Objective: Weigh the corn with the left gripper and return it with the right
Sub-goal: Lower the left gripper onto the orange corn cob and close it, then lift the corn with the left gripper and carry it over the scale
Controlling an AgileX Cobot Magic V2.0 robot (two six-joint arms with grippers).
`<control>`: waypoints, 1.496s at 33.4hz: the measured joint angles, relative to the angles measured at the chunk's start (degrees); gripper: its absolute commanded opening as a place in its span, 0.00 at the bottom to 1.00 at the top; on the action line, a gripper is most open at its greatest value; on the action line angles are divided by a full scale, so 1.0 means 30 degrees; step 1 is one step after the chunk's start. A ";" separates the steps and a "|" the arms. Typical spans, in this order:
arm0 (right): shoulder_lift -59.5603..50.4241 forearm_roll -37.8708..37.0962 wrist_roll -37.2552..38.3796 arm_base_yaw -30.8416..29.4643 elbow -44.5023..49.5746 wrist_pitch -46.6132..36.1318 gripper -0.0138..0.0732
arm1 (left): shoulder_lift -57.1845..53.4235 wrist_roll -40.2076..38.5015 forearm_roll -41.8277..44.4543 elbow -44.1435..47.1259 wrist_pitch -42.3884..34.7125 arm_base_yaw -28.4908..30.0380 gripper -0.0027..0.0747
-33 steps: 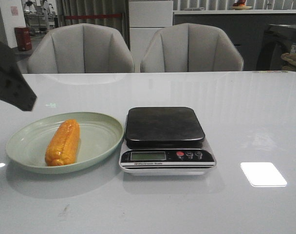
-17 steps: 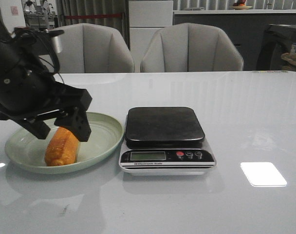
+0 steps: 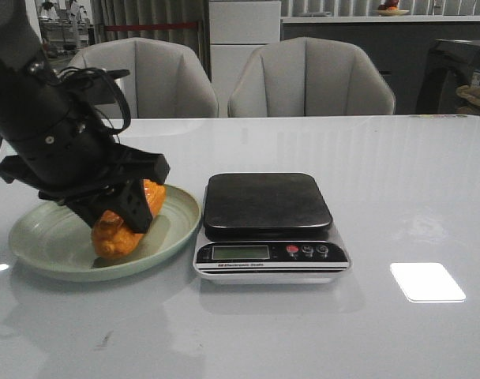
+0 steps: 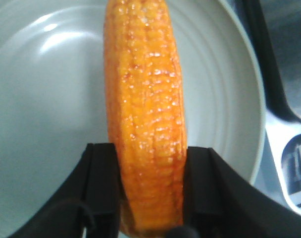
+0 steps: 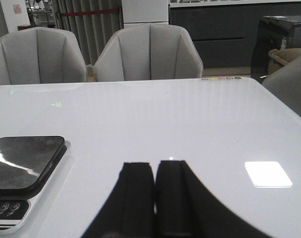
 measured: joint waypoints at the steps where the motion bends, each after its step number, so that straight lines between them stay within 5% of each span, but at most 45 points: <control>1: 0.0000 0.0000 0.0000 0.0000 0.0000 0.0000 0.34 | 0.0000 0.0000 0.0000 -0.0278 0.0246 0.0000 0.20; 13: 0.0000 0.0000 0.0000 0.0000 0.0000 0.0000 0.34 | 0.0000 -0.0030 -0.0730 -0.3829 0.1359 -0.1956 0.20; 39: 0.0000 0.0000 0.0000 0.0000 0.0000 0.0000 0.34 | 0.1423 -0.0073 -0.5152 -0.4167 -0.2009 -0.3671 0.21; 50: 0.0000 0.0000 0.0000 0.0000 0.0000 0.0000 0.34 | 0.2821 -0.0073 -0.6218 -0.4441 -0.2101 -0.3813 0.65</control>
